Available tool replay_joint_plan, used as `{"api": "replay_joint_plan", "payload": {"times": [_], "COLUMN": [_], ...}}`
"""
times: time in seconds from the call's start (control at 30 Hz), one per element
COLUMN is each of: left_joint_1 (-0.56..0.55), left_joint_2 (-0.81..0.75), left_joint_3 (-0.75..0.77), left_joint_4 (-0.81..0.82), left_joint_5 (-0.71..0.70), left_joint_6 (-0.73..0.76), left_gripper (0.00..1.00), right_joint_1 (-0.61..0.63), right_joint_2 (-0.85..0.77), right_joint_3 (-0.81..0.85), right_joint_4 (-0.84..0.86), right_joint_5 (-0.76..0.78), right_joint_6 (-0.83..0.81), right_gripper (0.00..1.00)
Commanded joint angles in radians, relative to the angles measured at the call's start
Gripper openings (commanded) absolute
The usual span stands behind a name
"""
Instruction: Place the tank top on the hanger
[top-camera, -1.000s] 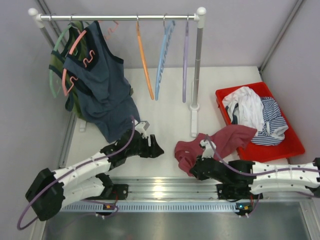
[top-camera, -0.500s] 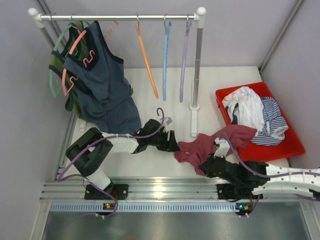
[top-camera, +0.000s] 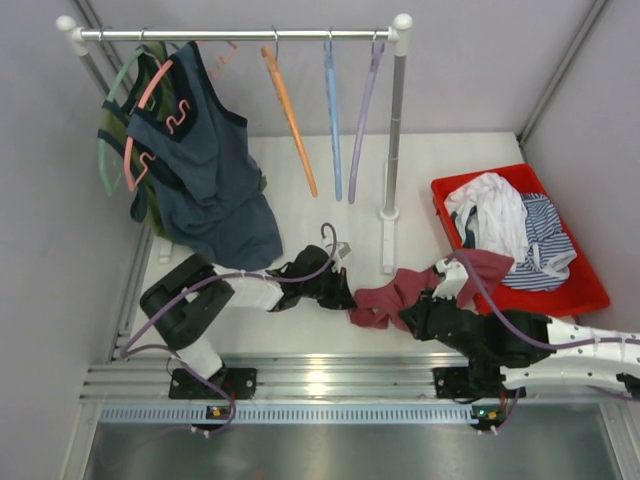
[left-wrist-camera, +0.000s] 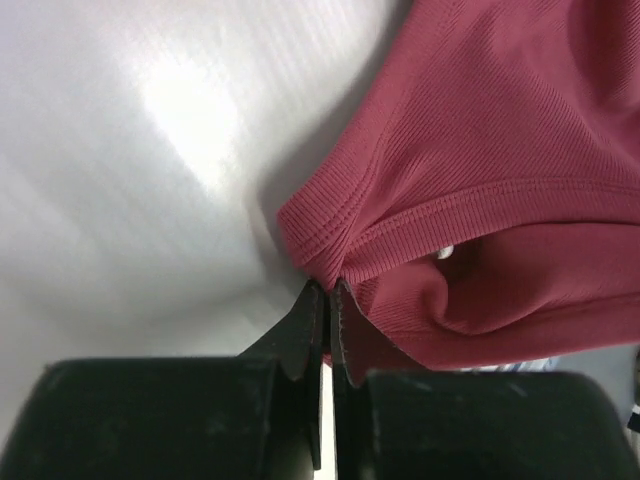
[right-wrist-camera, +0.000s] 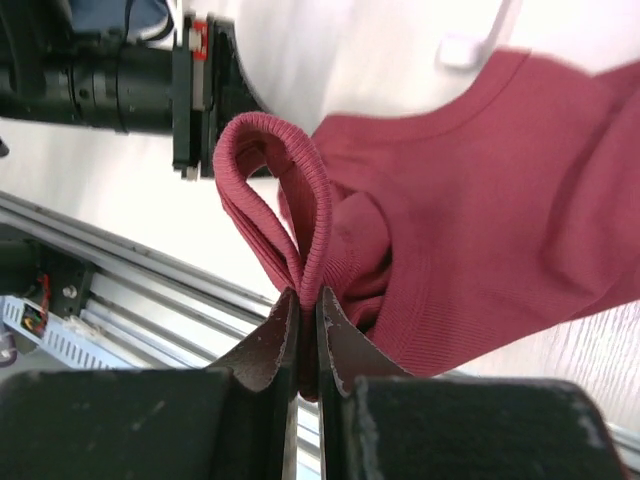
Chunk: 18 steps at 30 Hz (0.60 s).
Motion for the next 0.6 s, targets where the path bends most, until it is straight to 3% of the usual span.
{"api": "replay_joint_plan", "payload": {"times": [0.0, 0.1, 0.13, 0.23, 0.37, 0.57], "left_joint_1": [0.003, 0.003, 0.006, 0.012, 0.012, 0.012], "left_joint_2": [-0.206, -0.47, -0.595, -0.789, -0.862, -0.842], "left_joint_3": [-0.027, 0.003, 0.023, 0.161, 0.378, 0.653], "left_joint_4": [-0.177, -0.36, -0.517, -0.732, -0.975, -1.124], "left_joint_5": [-0.124, -0.294, -0.381, -0.542, -0.632, -0.675], "left_joint_6": [0.032, 0.069, 0.074, 0.097, 0.133, 0.195], "left_gripper": [0.0, 0.0, 0.0, 0.0, 0.0, 0.0], "right_joint_1": [0.015, 0.015, 0.013, 0.013, 0.012, 0.013], "right_joint_2": [0.026, 0.063, 0.073, 0.108, 0.14, 0.224], "right_joint_3": [0.127, 0.233, 0.289, 0.401, 0.511, 0.673], "right_joint_4": [0.005, 0.002, 0.004, 0.027, 0.117, 0.237], "right_joint_5": [0.072, 0.095, 0.1, 0.118, 0.094, -0.006], "right_joint_6": [-0.117, -0.232, -0.3, -0.432, -0.592, -0.798], "right_gripper": [0.02, 0.02, 0.02, 0.02, 0.02, 0.01]}}
